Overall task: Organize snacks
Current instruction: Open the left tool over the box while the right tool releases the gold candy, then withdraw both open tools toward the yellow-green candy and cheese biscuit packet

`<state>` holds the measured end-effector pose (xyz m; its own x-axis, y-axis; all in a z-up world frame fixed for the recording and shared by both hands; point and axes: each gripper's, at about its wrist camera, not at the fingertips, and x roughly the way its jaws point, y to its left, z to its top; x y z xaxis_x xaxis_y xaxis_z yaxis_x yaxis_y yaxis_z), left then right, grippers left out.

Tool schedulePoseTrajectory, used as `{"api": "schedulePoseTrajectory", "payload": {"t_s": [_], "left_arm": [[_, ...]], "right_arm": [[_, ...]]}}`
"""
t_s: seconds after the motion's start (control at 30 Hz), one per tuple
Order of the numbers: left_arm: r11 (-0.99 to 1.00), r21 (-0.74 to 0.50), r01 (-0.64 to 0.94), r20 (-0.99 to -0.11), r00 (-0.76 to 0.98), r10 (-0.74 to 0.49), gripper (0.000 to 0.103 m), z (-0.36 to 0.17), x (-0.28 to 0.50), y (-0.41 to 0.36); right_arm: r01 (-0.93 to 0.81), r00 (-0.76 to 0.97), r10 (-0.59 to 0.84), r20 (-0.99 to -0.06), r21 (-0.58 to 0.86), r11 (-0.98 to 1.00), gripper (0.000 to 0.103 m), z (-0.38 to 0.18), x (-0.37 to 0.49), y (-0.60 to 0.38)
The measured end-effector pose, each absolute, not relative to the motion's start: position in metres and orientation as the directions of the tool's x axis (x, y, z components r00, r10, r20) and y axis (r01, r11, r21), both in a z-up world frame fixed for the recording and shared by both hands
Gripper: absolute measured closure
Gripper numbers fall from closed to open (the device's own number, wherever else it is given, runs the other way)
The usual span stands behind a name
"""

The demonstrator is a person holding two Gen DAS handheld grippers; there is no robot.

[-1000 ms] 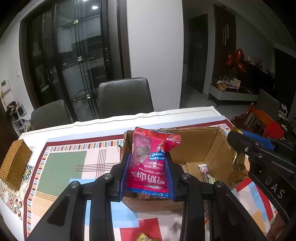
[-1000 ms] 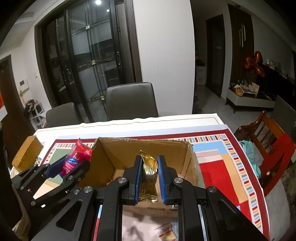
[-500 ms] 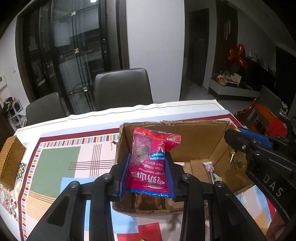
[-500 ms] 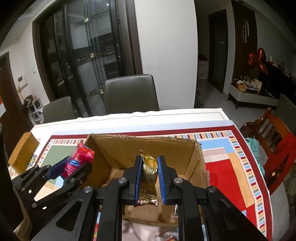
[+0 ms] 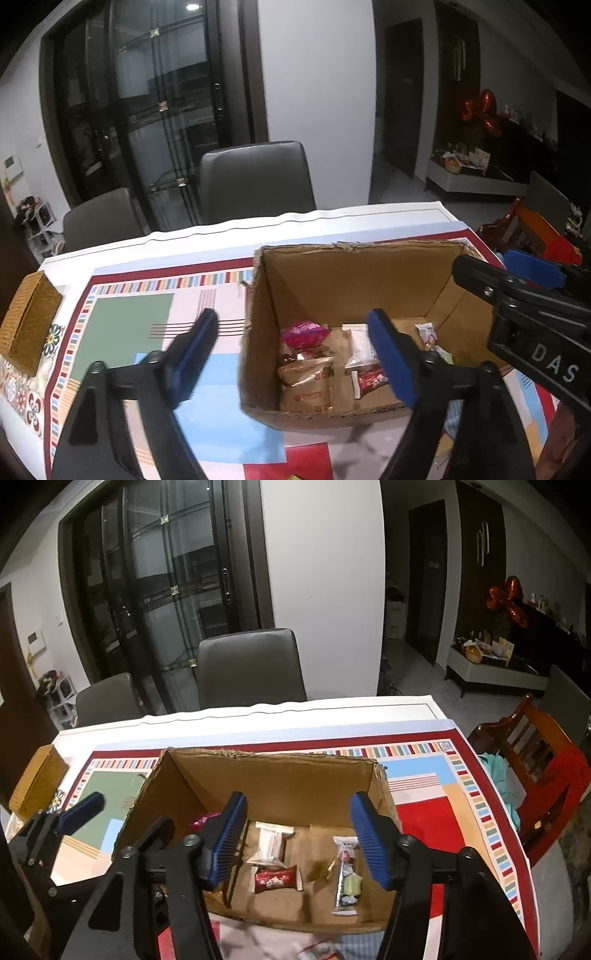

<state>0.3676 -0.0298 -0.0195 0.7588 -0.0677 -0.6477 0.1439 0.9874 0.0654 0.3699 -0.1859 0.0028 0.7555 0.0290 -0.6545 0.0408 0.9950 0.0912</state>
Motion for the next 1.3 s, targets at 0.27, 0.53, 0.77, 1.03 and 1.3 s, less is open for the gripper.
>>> {"api": "schedulePoseTrajectory", "payload": {"t_s": [0.27,0.53,0.77,1.03,1.3], "left_arm": [[0.991,0.067,0.119,-0.638,0.769,-0.049,0.015,-0.013,0.352,-0.021],[0.992,0.066,0.110,-0.625,0.780,-0.045,0.015,-0.003,0.331,-0.019],[0.993,0.065,0.100,-0.618,0.786,-0.039,0.015,0.004,0.314,-0.016],[0.994,0.065,0.089,-0.617,0.786,-0.030,0.015,0.005,0.293,-0.016],[0.994,0.070,0.083,-0.626,0.780,-0.021,0.015,-0.004,0.277,-0.015]], "right_arm": [[0.045,0.767,0.021,-0.641,0.086,0.995,0.036,0.010,0.355,-0.186],[0.035,0.779,0.018,-0.627,0.072,0.997,0.036,0.020,0.335,-0.186],[0.025,0.787,0.018,-0.616,0.061,0.998,0.036,0.025,0.317,-0.185],[-0.002,0.786,0.027,-0.618,0.041,0.999,0.036,0.021,0.297,-0.183],[-0.021,0.781,0.036,-0.624,0.031,0.999,0.036,0.011,0.281,-0.184]]}}
